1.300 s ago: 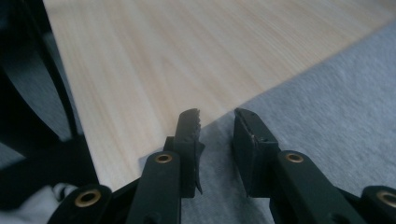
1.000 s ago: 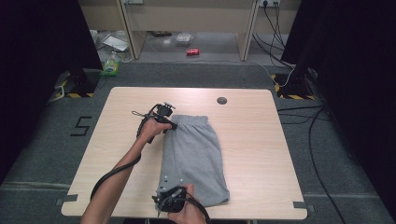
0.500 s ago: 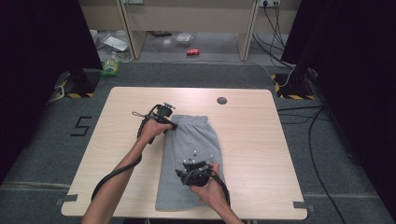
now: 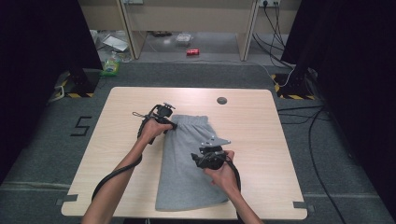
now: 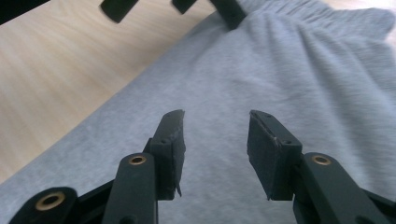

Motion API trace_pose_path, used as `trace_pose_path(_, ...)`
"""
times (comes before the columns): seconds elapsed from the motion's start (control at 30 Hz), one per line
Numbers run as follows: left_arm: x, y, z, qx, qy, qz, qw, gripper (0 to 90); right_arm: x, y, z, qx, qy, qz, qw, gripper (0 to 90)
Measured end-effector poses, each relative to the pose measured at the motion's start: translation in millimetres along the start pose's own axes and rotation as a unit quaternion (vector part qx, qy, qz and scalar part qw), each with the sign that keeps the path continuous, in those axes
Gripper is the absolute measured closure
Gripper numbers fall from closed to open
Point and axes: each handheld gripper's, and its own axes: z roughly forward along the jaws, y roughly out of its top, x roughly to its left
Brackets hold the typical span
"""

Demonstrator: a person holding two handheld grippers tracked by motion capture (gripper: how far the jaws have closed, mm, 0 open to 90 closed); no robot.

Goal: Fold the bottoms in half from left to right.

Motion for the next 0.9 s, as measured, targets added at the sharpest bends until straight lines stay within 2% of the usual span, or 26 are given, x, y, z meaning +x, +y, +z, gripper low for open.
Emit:
trace_pose_path(0.4, -0.8, 1.0, 0.2, 0.003, 0.002, -0.002, 1.0000, 62.5, -32.0, 18.5, -1.2, -0.020, -0.025, 0.025, 0.9992, 55.0)
trace_pose_path(0.63, -0.9, 0.7, 0.2, 0.002, 0.002, -0.003, 1.0000, 62.5, -47.6, 25.6, 0.4, -0.018, -0.040, 0.032, 0.9985, 52.7)
trace_pose_path(0.9, -1.1, 0.8, 0.1, 0.003, 0.003, -0.004, 1.0000, 62.5, -60.6, 31.0, 10.1, -0.019, -0.046, 0.049, 0.9976, 49.9)
